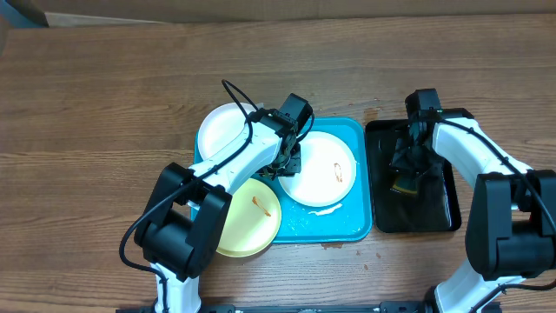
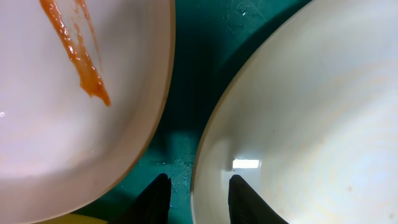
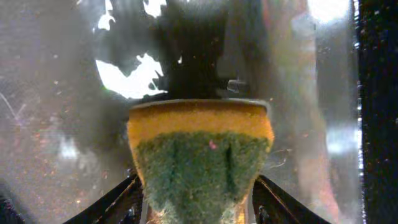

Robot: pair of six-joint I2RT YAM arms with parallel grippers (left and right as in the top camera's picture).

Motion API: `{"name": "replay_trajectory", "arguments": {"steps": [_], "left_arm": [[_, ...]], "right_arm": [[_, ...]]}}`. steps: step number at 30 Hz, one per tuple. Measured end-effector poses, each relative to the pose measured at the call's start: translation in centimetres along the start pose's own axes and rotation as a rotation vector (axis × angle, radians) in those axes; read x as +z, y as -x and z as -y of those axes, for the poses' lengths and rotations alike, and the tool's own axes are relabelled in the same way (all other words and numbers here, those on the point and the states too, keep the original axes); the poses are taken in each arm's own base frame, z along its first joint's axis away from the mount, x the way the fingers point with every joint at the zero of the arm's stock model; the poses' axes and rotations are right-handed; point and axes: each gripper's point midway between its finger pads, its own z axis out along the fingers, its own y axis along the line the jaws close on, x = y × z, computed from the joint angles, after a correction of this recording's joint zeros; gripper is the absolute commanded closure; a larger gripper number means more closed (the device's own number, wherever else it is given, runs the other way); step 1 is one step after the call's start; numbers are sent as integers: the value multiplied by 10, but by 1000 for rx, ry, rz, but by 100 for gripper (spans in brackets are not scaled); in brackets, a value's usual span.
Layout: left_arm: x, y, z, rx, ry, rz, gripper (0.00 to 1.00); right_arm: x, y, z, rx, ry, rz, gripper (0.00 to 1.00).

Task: Clean dirty plates on tray and stack at the side
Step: 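Dip and rub the held sponge in the water of the black tray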

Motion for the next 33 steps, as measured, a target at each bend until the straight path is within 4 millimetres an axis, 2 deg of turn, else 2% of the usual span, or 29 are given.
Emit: {"name": "replay_trajectory", "arguments": {"steps": [6,8,9,11,12,13,20,22,24,29,33], "left_arm": [[0,0,0,0,0,0,67],[0,0,0,0,0,0,67],[0,0,0,0,0,0,67],[0,0,0,0,0,0,67],[0,0,0,0,0,0,67],[0,0,0,0,0,0,67],[0,0,0,0,0,0,67],[0,0,0,2,0,1,58],[0,0,0,1,0,1,57],[0,0,0,0,0,1,61],[2,-2,-1,0,2,-4,71]], "right_arm": [[0,-5,0,-3,5,-24,51],[0,-6,0,-6,7,-25,60],[0,-5,-1,-7,8,-23,70],[0,-5,-1,3,9,-21,77],[0,-4,-1,2,10,-20,84],[-1,-4,-1,-5,9,-21,96],[-9,3,-4,-1,16,-12,96],[-10,4,-4,-5,17,-7,96],[-10,4,-4,-26,17,-8,96],[-10,4,-4,-83,18,-7,96],[-9,4,-4,-109,17,-8,96]]}}
